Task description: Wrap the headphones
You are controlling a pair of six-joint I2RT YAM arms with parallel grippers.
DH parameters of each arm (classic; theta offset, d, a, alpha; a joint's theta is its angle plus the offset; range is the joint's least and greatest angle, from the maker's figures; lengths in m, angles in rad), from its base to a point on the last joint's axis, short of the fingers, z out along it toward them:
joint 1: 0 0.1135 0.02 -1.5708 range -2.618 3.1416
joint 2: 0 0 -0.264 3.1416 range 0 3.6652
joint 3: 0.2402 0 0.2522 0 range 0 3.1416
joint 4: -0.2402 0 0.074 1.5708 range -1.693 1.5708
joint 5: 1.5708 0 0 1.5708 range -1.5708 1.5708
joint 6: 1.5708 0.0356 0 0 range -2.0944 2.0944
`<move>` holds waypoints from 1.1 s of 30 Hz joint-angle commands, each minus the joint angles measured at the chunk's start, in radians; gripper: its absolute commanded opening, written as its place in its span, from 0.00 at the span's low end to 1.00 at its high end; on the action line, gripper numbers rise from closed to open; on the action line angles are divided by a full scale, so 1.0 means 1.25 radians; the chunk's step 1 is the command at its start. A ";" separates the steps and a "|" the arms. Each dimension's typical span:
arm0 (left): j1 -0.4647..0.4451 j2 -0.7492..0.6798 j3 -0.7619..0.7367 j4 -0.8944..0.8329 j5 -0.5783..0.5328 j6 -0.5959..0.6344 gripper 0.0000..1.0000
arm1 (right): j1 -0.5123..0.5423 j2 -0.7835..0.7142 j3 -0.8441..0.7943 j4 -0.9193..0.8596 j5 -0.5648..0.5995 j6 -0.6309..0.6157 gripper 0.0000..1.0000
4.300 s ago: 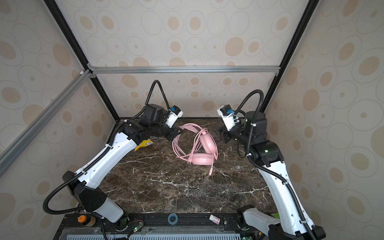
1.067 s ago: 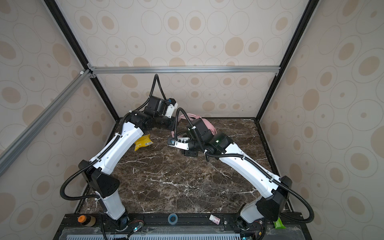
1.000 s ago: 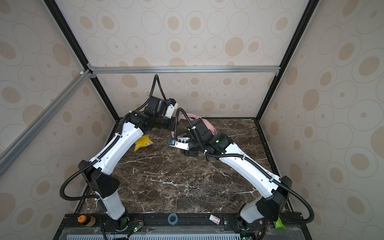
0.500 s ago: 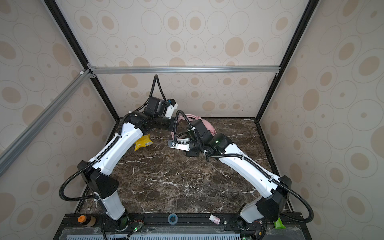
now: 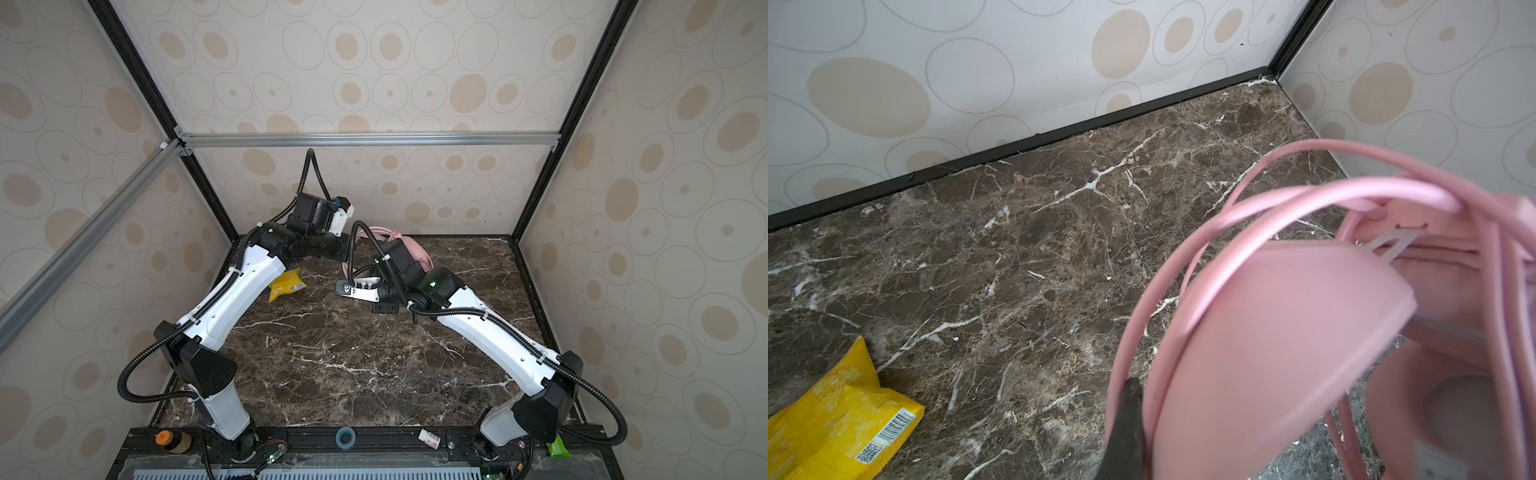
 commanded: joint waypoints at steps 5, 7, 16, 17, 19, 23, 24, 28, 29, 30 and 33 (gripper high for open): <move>0.002 -0.070 -0.061 0.051 -0.015 0.005 0.00 | 0.008 -0.020 0.053 -0.053 -0.052 0.031 0.01; 0.002 -0.067 -0.065 0.049 -0.016 0.007 0.00 | 0.018 -0.027 0.033 -0.059 -0.034 0.027 0.01; 0.002 -0.049 -0.068 0.060 -0.033 -0.007 0.00 | 0.046 -0.060 -0.027 -0.061 0.058 -0.028 0.01; 0.002 -0.045 -0.070 0.060 -0.035 -0.007 0.00 | 0.053 -0.060 -0.032 -0.065 0.074 -0.040 0.02; 0.003 -0.038 -0.076 0.059 -0.045 -0.004 0.00 | 0.077 -0.050 -0.042 -0.074 0.133 -0.069 0.01; 0.004 -0.022 -0.082 0.060 -0.058 -0.002 0.00 | 0.085 -0.042 -0.049 -0.074 0.152 -0.063 0.01; 0.003 -0.018 -0.079 0.060 -0.059 0.000 0.00 | 0.085 -0.038 -0.046 -0.077 0.153 -0.060 0.01; 0.005 0.004 -0.052 0.052 -0.059 0.007 0.00 | 0.086 -0.038 -0.049 -0.080 0.153 -0.073 0.01; 0.005 0.009 -0.045 0.050 -0.059 0.010 0.00 | 0.087 -0.038 -0.050 -0.083 0.157 -0.081 0.01; 0.006 0.014 -0.040 0.047 -0.060 0.013 0.00 | 0.090 -0.038 -0.048 -0.086 0.163 -0.091 0.00; 0.007 0.022 -0.038 0.047 -0.059 0.015 0.00 | 0.096 -0.039 -0.044 -0.094 0.177 -0.106 0.00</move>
